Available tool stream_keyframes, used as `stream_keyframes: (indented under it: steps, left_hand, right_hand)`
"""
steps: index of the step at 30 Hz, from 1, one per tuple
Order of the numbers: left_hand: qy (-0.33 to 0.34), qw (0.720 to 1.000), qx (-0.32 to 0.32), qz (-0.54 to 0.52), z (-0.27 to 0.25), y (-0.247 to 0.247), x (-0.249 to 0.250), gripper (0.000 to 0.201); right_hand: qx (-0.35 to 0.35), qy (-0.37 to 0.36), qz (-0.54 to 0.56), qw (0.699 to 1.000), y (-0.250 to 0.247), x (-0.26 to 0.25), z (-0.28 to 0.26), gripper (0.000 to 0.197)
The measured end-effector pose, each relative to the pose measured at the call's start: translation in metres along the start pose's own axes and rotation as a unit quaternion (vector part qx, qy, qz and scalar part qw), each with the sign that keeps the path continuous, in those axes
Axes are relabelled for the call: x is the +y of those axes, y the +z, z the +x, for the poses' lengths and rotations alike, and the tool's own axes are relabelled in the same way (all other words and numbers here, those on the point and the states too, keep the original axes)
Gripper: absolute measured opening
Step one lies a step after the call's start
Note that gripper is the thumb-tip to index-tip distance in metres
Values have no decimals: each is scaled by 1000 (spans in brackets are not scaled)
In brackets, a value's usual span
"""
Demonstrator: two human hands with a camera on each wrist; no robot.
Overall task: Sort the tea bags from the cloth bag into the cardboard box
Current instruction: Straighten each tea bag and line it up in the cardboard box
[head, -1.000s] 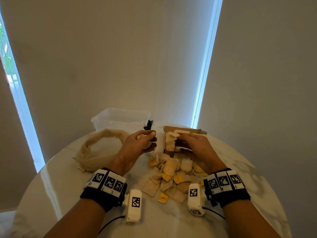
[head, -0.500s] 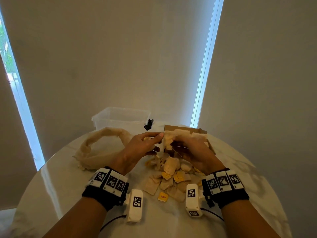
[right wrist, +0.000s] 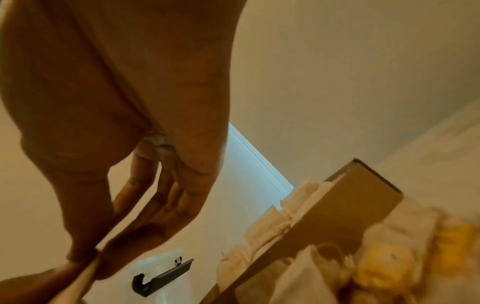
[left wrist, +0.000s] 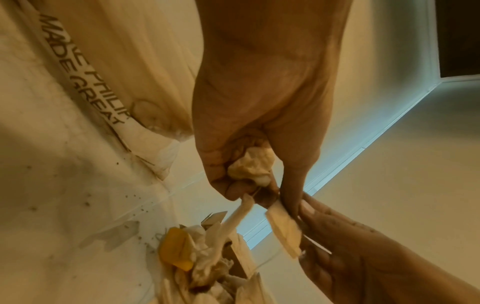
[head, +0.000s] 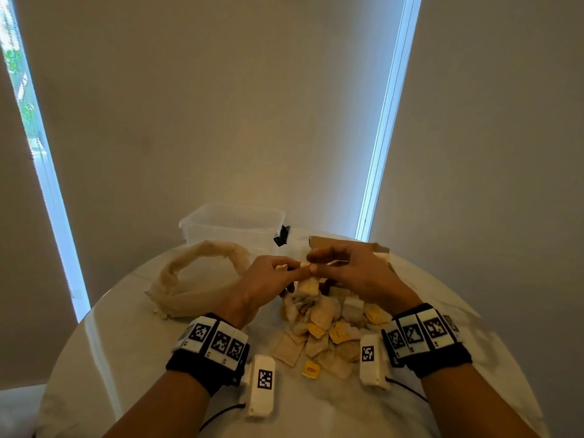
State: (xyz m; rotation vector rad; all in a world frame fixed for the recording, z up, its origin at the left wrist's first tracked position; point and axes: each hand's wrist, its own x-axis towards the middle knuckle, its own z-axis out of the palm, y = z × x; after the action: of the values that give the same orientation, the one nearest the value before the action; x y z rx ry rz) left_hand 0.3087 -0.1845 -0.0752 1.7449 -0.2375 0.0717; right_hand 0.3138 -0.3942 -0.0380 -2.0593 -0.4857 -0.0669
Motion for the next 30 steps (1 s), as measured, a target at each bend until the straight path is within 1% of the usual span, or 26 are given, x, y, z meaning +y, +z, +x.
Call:
stream_keyframes:
  steps: [4,9,12,14,17,19,21,23,25,27,30]
  left_hand:
    - [-17,1000,-15,-6,0,-1,-1,28]
    - [-19,1000,-23,3,-1,4,2,31]
    - [-19,1000,-22,5,-1,4,3,28]
    - [-16,1000,-25,7,-1,3,3,27]
    - [-9,1000,-28,4,-1,3,2,24]
    - [-7,1000,-19,1,0,3,0,17]
    - [-4,1000,-5,6,1,2,-1,11]
    - [-5,1000,8,3,1,0,-3,8]
    - [-9,1000,15,-9,1,-1,-4,11]
    - [-11,1000,16,-12,1,-2,-4,15]
    - [-13,1000,14,-15,0,-2,-3,18]
  right_hand:
    - [19,-9,12,1000,-11,-8,7,20]
    - [5,-9,13,1000,-21,-20,10,20]
    - [-47,-6,-31,998,-25,-27,11,26]
    - [-91,-17,-101,991,-28,-33,16,29]
    - [-156,-40,-201,966,-30,-43,24,17]
    - [-170,-37,-237,956,-36,-54,32,18]
    - [-155,-38,-281,946,-50,-71,45,20]
    - [-111,-51,-321,939,-71,-92,58,20]
    - [-60,-64,-349,933,-91,-109,68,20]
    - [-25,-74,-369,926,-104,-118,76,21]
    - [-25,-72,-389,918,-103,-112,81,21]
